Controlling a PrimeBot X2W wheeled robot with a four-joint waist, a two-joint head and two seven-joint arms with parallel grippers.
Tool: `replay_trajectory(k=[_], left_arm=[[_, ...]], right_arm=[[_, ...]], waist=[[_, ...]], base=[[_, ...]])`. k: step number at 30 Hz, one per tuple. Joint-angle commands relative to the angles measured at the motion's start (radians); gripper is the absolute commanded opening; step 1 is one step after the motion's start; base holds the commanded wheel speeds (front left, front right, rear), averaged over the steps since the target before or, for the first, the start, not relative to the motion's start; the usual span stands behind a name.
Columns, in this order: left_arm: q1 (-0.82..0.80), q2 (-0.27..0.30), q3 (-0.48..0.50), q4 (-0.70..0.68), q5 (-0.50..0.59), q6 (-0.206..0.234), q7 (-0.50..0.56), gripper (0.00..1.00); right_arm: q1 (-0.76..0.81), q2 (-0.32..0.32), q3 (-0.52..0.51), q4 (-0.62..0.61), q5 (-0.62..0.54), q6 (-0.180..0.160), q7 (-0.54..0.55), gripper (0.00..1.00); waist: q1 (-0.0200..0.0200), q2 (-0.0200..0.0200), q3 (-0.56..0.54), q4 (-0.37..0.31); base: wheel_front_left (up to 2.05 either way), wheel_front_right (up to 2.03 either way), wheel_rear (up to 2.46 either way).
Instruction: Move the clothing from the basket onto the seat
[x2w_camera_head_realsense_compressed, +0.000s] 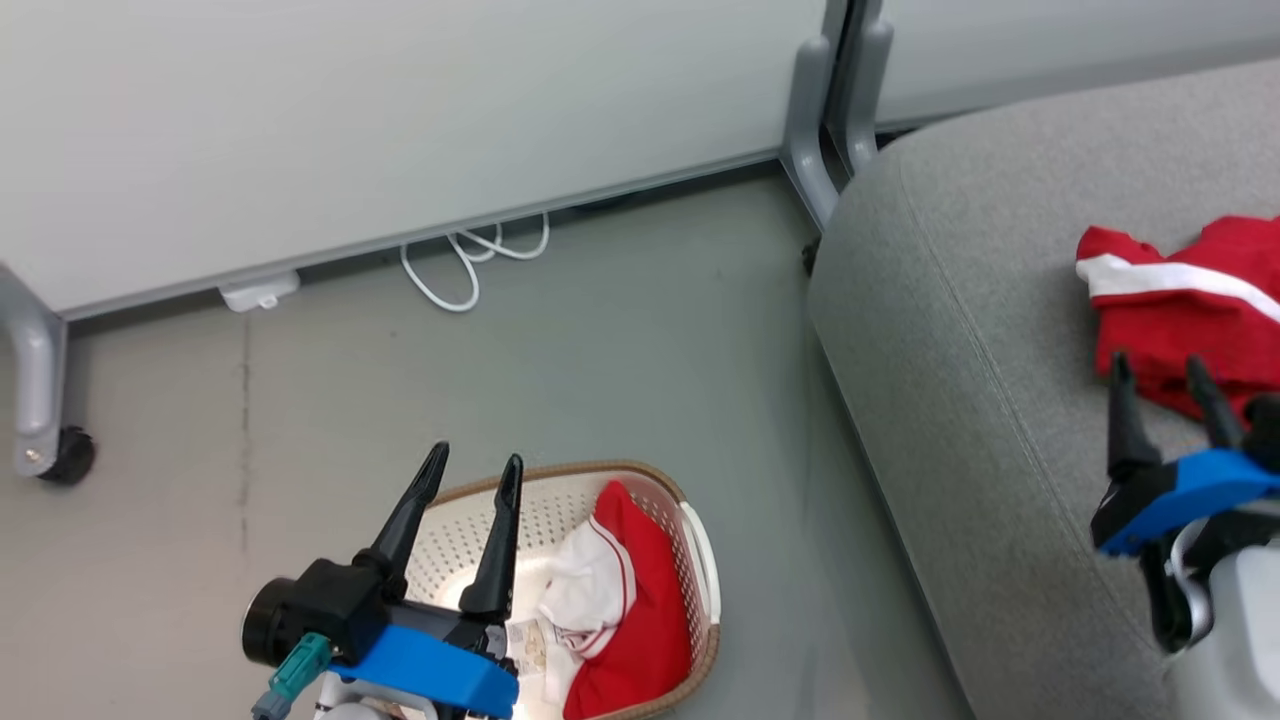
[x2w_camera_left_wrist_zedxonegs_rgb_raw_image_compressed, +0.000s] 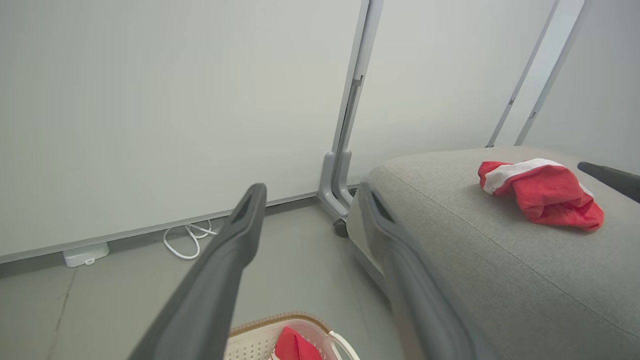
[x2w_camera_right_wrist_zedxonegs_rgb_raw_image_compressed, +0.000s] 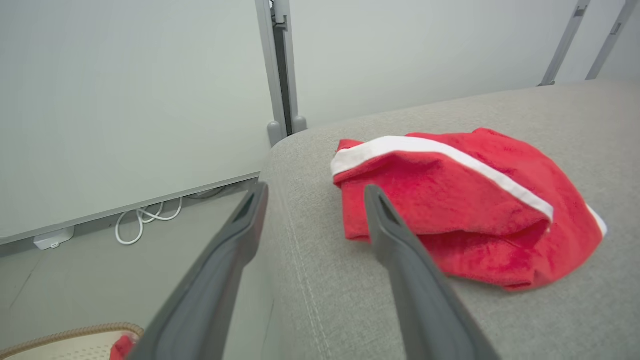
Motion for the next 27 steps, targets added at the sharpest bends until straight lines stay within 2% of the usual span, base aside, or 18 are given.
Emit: replay_trajectory(k=[1, 10, 15, 27], left_arm=[[0.015, -0.007, 0.014, 0.003, 0.006, -0.001, -0.005, 1.0], [0.052, -0.023, 0.082, 0.03, 0.021, -0.001, -0.005, 1.0], [0.069, -0.025, 0.137, 0.054, 0.025, -0.001, -0.005, 1.0], [0.089, -0.026, 0.204, 0.088, 0.036, -0.001, -0.005, 1.0]], right_arm=[[0.05, 0.017, 0.008, -0.038, -0.016, 0.0, 0.011, 1.0], [0.227, 0.105, 0.04, -0.269, -0.053, 0.0, 0.063, 1.0], [0.311, 0.127, 0.066, -0.368, -0.055, 0.0, 0.087, 1.0], [0.415, 0.132, 0.166, -0.469, 0.009, 0.0, 0.125, 1.0]], waist=[[0.0003, -0.0001, -0.037, 0.031], [0.0003, -0.0001, -0.095, 0.101], [0.0003, -0.0001, -0.124, 0.135], [0.0003, -0.0001, -0.151, 0.188]], base=[[0.0, 0.0, 0.0], [0.0, 0.0, 0.0], [0.0, 0.0, 0.0], [0.0, 0.0, 0.0]])
